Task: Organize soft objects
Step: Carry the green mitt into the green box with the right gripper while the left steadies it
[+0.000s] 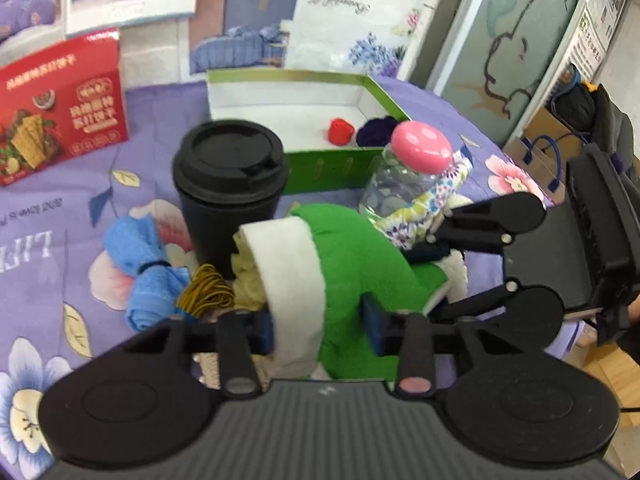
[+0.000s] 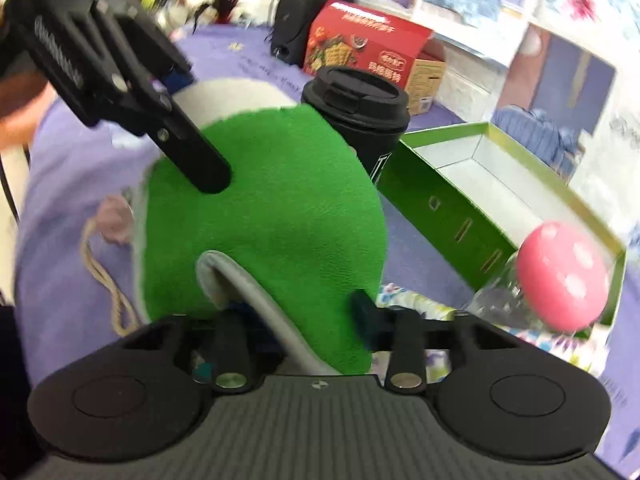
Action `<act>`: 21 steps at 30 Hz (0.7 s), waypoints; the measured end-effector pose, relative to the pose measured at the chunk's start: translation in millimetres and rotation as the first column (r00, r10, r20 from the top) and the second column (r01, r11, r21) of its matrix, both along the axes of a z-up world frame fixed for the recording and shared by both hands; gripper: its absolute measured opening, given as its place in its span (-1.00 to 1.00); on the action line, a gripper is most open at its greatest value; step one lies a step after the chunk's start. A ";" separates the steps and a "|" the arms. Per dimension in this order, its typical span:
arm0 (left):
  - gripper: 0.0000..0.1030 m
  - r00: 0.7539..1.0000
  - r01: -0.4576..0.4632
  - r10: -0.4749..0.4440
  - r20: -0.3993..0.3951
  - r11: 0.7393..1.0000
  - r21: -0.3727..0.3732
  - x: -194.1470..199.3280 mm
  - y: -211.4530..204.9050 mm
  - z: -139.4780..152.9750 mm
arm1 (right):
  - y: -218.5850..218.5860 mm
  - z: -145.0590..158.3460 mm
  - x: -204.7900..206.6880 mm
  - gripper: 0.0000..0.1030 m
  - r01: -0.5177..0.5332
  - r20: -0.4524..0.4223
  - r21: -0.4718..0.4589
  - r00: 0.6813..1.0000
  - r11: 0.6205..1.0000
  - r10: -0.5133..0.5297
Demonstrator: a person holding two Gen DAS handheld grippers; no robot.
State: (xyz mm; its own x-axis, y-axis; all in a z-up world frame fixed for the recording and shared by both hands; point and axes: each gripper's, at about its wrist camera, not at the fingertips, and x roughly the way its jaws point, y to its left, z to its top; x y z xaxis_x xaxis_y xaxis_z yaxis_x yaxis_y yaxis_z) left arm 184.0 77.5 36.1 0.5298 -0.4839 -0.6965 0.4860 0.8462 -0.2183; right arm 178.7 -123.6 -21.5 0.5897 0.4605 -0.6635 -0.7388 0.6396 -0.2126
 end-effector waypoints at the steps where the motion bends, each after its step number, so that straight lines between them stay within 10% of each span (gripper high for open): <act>1: -0.44 1.000 0.000 0.000 0.015 1.000 -0.005 -4.2 1.2 3.6 | 0.2 2.0 -5.7 -0.74 0.007 0.020 -0.003 1.000 1.000 -0.007; 13: -0.64 0.975 0.060 -0.042 0.220 0.995 -0.074 -8.1 -22.4 70.2 | -10.9 56.5 -22.2 -0.80 0.131 0.291 0.096 0.944 0.987 -0.154; 21: -0.63 0.947 -0.004 0.007 0.322 1.000 -0.010 97.5 -55.6 107.3 | -23.0 106.6 80.3 -0.73 0.199 0.316 0.052 0.926 0.979 -0.205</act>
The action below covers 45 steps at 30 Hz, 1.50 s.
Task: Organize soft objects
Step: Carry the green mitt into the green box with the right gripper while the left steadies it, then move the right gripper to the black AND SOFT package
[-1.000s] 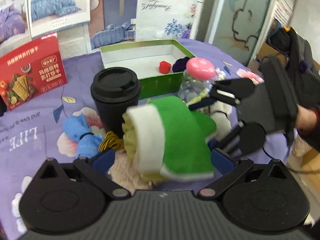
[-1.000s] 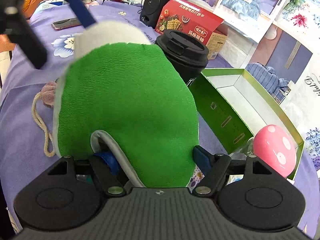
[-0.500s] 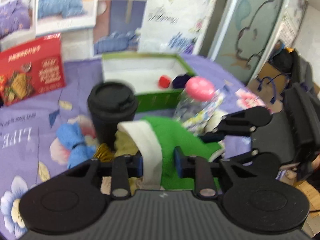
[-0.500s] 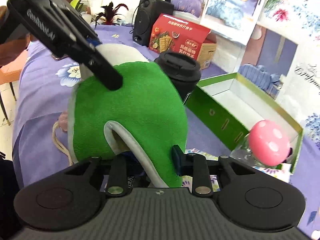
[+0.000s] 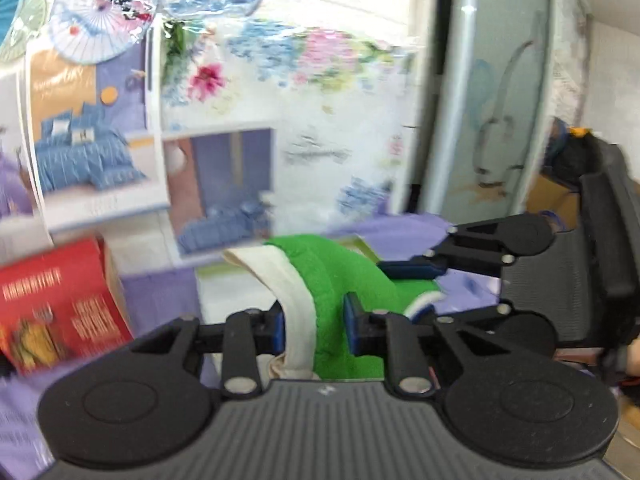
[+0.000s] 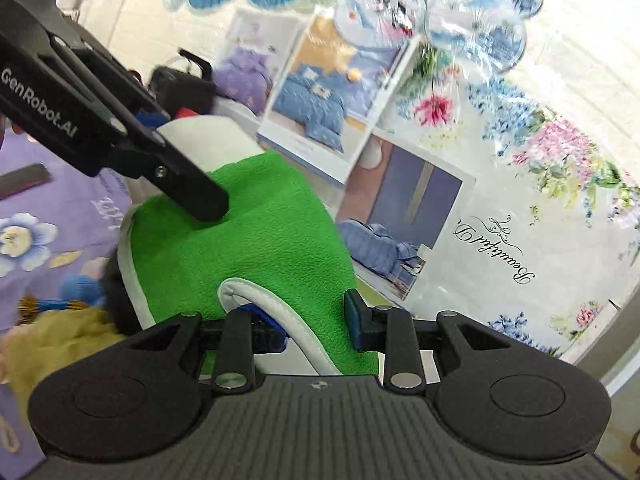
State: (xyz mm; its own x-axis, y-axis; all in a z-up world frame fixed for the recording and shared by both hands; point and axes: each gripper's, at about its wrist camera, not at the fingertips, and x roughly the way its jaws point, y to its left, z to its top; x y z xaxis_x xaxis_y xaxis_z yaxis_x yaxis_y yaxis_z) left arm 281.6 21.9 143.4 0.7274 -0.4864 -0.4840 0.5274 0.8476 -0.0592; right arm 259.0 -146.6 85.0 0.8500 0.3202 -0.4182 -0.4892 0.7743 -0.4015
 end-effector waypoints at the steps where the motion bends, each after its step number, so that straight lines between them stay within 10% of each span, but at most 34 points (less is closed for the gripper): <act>1: -0.60 1.000 -0.015 0.015 -0.016 1.000 0.015 20.3 -3.8 -1.0 | 0.3 1.7 18.7 -0.72 0.008 -0.052 -0.011 0.999 1.000 -0.008; 4: 0.37 0.992 -0.101 0.105 -0.063 0.993 0.063 77.9 -10.5 -15.8 | -0.4 -6.2 77.1 -0.68 0.029 -0.218 -0.002 0.976 1.000 -0.029; 9: 0.37 0.968 -0.200 0.221 -0.118 0.966 0.163 125.0 -12.0 -40.6 | -7.8 -25.9 123.7 -0.62 0.065 -0.389 -0.015 0.919 0.998 -0.065; 17: 0.40 0.965 -0.214 0.231 -0.123 0.967 0.136 115.3 1.5 -38.9 | -25.8 -21.5 103.0 -0.58 0.115 -0.318 -0.010 0.942 0.993 -0.112; 29: 0.44 0.974 -0.216 0.224 -0.032 0.963 0.159 -13.5 37.9 -21.2 | -32.7 9.3 -36.7 -0.52 0.119 -0.120 0.163 0.988 0.979 -0.100; 37: 0.50 0.955 -0.256 0.278 -0.106 0.950 0.181 -94.5 81.4 -69.3 | -42.0 -40.5 -121.1 -0.51 0.186 -0.249 0.398 0.964 0.898 -0.090; 45: 0.50 0.899 -0.281 0.330 -0.288 0.939 0.198 -150.2 108.3 -140.5 | -36.4 -106.0 -183.1 -0.50 0.365 -0.421 0.443 0.891 0.819 -0.169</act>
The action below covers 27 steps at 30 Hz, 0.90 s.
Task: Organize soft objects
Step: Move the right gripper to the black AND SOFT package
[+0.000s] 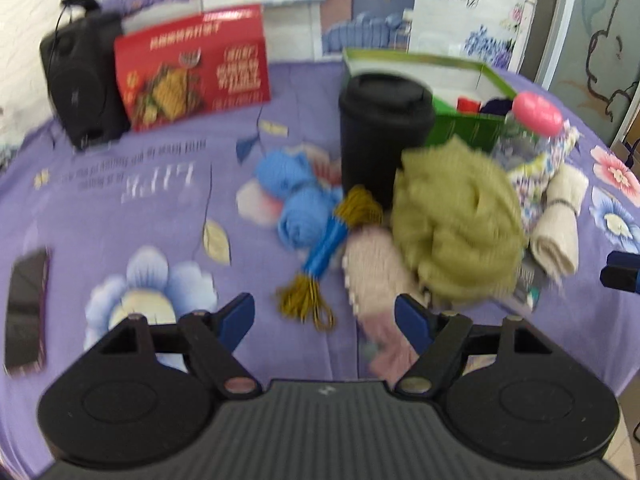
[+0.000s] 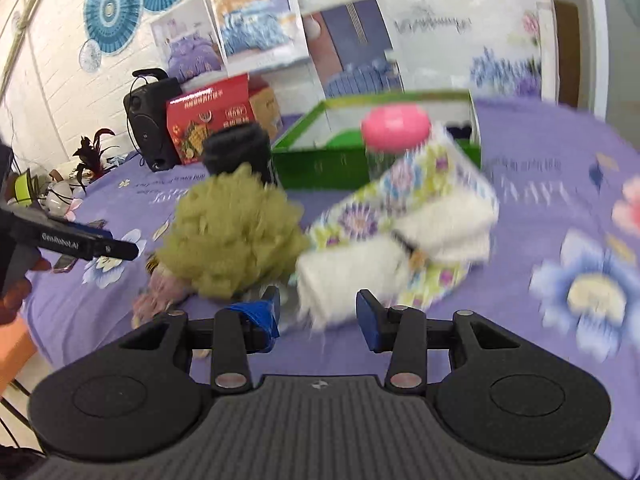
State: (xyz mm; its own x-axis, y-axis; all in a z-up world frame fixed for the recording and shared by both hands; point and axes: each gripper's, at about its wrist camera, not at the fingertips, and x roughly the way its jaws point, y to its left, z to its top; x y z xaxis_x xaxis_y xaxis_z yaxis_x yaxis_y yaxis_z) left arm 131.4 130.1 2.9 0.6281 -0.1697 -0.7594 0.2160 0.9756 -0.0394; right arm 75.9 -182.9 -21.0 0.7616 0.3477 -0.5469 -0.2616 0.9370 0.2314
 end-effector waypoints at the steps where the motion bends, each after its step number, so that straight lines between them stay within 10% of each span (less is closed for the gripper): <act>1: 0.50 1.000 -0.005 0.005 -0.018 1.000 -0.010 -4.0 1.0 -5.6 | 3.1 -5.2 -3.1 -0.50 0.008 -0.017 0.017 1.000 1.000 -0.007; 11: 0.50 0.995 -0.064 0.057 -0.084 0.995 -0.080 -17.1 10.5 -19.1 | 73.3 -18.9 9.6 -0.49 -0.095 0.021 -0.097 0.995 0.991 0.098; 15: 0.50 0.996 -0.070 0.066 -0.061 0.995 -0.076 -17.7 15.7 -13.8 | 93.1 -17.0 40.4 -0.49 -0.098 0.070 -0.347 0.989 0.933 0.130; 27: 0.51 0.993 -0.121 0.121 -0.010 0.992 -0.038 39.9 18.4 1.2 | 89.8 -35.7 52.2 -0.46 -0.264 -0.022 -0.507 0.955 0.821 0.294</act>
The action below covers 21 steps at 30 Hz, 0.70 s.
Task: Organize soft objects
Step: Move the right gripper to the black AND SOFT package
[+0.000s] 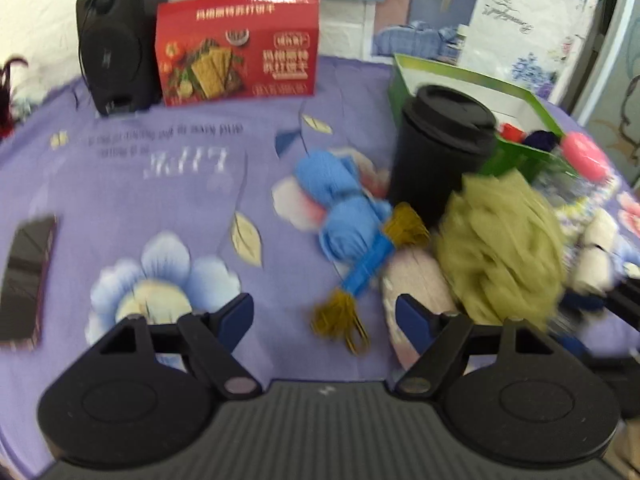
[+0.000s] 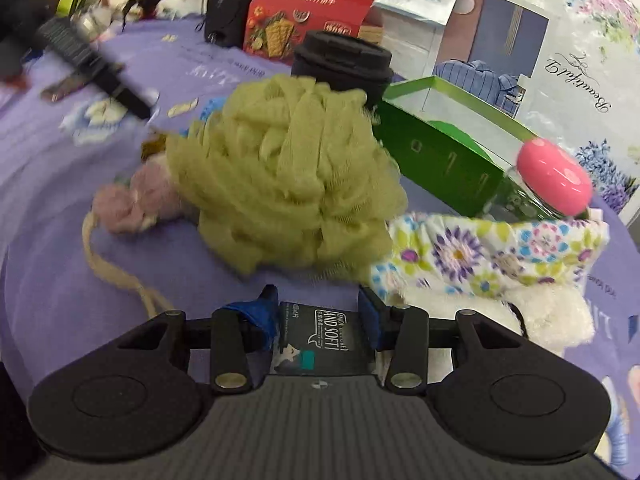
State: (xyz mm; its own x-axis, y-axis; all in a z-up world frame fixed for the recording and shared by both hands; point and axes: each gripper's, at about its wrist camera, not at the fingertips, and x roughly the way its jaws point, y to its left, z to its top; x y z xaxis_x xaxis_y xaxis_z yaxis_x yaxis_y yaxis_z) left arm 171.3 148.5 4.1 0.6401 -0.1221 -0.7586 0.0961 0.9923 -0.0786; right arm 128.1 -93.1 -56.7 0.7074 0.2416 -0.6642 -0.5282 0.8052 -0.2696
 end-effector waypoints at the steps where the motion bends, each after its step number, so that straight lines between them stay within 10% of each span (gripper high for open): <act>1: 0.51 1.000 0.017 -0.017 -0.005 1.000 0.018 8.7 -2.2 -2.1 | -5.5 0.2 -5.6 -0.45 -0.007 -0.004 -0.025 1.000 1.000 0.007; 5: 0.51 0.993 0.094 -0.092 -0.073 0.995 0.031 33.9 -7.8 -17.5 | -33.5 9.7 -32.3 -0.45 0.014 -0.014 -0.058 1.000 0.998 -0.015; 8: 0.51 0.990 0.115 -0.110 -0.089 0.992 0.053 39.6 -9.9 -26.4 | -57.9 24.9 -52.1 -0.43 0.166 -0.053 0.125 0.986 0.978 -0.161; 14: 0.51 0.979 0.188 -0.178 -0.103 0.978 0.087 40.5 -11.0 -34.7 | -80.4 16.2 -76.2 -0.39 0.539 -0.267 0.431 0.842 0.723 -0.469; 21: 0.51 0.960 0.272 -0.263 -0.097 0.957 0.102 42.2 -8.2 -37.5 | -56.4 16.3 -55.8 -0.37 0.654 -0.247 0.334 0.756 0.678 -0.607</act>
